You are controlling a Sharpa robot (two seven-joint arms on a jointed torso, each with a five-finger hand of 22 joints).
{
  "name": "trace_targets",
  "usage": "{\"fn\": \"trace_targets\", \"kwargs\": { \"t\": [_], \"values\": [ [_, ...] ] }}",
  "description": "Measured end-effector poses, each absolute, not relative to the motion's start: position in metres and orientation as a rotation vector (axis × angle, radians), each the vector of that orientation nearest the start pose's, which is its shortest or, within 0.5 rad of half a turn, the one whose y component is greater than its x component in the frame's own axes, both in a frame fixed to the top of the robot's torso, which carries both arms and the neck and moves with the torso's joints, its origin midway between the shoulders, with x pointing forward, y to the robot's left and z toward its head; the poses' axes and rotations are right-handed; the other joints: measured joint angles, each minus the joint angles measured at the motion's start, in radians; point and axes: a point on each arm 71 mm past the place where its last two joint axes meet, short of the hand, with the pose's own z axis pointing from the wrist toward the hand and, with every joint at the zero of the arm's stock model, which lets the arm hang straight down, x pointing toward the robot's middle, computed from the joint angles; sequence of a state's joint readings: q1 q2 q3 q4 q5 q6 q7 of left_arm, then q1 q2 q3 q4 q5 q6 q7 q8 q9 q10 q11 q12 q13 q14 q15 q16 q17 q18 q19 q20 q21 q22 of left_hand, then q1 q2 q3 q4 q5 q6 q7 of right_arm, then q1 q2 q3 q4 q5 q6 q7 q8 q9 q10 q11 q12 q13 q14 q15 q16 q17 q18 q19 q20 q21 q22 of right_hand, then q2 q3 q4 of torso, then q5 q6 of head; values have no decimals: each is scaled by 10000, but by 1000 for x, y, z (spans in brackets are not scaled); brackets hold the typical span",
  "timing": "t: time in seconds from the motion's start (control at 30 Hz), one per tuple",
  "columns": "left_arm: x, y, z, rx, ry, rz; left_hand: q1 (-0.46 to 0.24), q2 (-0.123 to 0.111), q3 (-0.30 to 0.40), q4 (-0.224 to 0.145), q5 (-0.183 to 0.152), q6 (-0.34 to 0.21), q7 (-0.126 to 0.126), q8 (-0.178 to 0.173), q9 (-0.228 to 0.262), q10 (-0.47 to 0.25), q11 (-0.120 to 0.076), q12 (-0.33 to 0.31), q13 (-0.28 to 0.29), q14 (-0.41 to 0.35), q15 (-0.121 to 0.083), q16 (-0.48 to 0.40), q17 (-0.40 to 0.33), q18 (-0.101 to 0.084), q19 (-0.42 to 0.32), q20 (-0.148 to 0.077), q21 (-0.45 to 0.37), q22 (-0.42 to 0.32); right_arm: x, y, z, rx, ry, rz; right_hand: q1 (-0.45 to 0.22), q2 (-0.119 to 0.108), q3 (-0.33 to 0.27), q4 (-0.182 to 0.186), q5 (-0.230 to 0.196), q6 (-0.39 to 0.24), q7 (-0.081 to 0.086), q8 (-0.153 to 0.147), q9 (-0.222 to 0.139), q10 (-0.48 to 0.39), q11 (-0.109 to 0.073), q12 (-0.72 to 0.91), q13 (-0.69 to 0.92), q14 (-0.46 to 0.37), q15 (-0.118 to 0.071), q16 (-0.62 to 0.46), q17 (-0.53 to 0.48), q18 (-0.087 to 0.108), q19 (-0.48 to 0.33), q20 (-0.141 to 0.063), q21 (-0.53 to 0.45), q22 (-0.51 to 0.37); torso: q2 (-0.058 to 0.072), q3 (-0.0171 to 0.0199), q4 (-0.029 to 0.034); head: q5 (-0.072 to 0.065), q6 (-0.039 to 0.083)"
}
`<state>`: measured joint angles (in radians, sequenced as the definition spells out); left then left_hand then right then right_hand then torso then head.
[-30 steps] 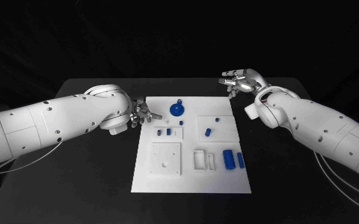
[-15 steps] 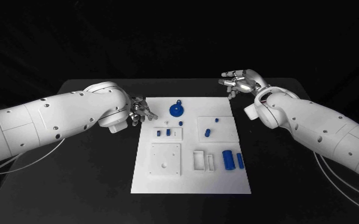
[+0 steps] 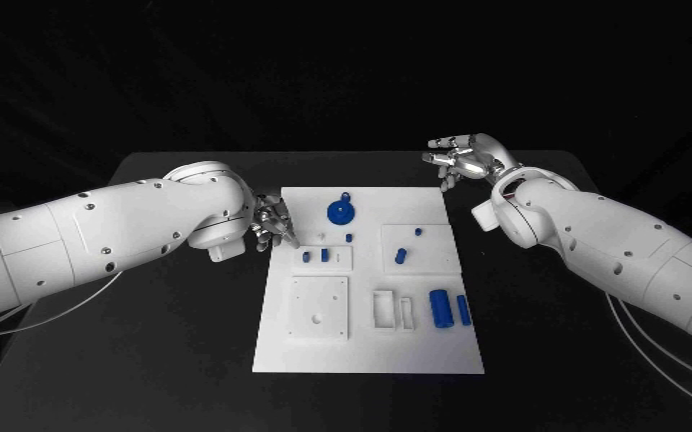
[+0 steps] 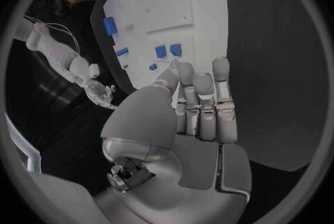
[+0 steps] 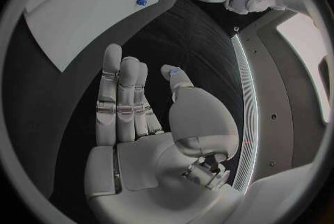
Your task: Assemble the parts on the task board
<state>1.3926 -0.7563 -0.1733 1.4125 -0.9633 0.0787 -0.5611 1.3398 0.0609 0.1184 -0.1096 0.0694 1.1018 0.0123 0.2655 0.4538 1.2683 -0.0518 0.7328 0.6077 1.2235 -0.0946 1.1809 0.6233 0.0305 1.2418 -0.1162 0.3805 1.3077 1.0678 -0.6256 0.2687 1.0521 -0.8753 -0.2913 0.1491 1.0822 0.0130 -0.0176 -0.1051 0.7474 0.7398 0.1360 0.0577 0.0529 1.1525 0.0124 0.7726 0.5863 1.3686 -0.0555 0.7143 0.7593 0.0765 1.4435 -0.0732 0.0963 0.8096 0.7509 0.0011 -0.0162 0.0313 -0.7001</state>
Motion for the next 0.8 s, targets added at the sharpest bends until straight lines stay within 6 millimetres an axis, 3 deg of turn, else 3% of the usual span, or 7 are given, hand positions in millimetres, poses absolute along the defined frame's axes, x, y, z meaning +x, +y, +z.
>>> {"fn": "trace_targets", "kwargs": {
  "t": [0.17, 0.27, 0.47, 0.6, 0.8],
  "values": [
    [509, 212, -188, -2377, 22822, -3418, -358, 437, -530, 577, -164, 191, 83, -814, -754, 38, 38, -153, -48, -24, 24, -47, -15, 0, 0, 0, -73, -1, 570, -246, -187, 5879, 14921, 9765, 0, 0, 0, 0, 0, 0, 0, 0, 0, 0, 0, 0, 0, 0, 0, 0, 0, 0, 0, 0, 0, 0, 0, -5, 2, 9, -2],
    [507, 211, -190, -2265, 22902, -3491, -815, 474, -861, 973, -164, 234, 180, -1160, -1045, 74, 74, -178, -61, -35, 35, -47, -15, 0, 0, 0, -117, -1, 570, -246, -187, 5879, 14921, 9765, 0, 0, 64, -26, 0, 0, 0, 0, 0, 0, 0, 0, 0, 0, 0, 0, 0, 1, 0, 0, 0, 1, -1, -5, 2, 14, -9],
    [505, 211, -196, -2131, 23081, -3480, -953, 522, -1282, 1448, -164, 601, 297, -1854, -1778, 109, 109, -294, -56, -35, 35, -76, -10, 0, 0, 0, -178, -2, 570, -246, -187, 5881, 14922, 9761, 0, 0, 72, -17, 0, 0, 0, 0, 0, 0, 0, 0, 0, 0, 0, 0, 0, 0, 0, 0, 0, 1, -1, -4, -3, 20, -12],
    [502, 211, -203, -2061, 23259, -3430, -830, 645, -1406, 1571, -164, 646, 341, -1965, -2244, 109, 109, -351, 1, -35, 35, -85, 13, -2, 37, 37, -228, -2, 570, -246, -187, 5882, 14924, 9760, 0, 0, 72, -16, 0, 1, 0, 0, 0, 0, 0, 0, 1, 0, 0, 0, 0, 0, 0, 0, 0, 1, -1, -2, -4, 10, -24],
    [501, 209, -208, -1990, 23388, -3478, -727, 747, -1406, 1571, -164, 647, 342, -1965, -2527, 109, 109, -351, 46, -35, 35, -85, 28, -1, 37, 37, -228, -3, 570, -246, -187, 5887, 14932, 9758, 0, 0, 71, -16, 0, 1, -1, 0, 0, 0, 0, 0, 1, 0, 0, 0, 0, 0, 0, 0, 0, 1, 0, -1, -10, 0, -35]
  ]
}}
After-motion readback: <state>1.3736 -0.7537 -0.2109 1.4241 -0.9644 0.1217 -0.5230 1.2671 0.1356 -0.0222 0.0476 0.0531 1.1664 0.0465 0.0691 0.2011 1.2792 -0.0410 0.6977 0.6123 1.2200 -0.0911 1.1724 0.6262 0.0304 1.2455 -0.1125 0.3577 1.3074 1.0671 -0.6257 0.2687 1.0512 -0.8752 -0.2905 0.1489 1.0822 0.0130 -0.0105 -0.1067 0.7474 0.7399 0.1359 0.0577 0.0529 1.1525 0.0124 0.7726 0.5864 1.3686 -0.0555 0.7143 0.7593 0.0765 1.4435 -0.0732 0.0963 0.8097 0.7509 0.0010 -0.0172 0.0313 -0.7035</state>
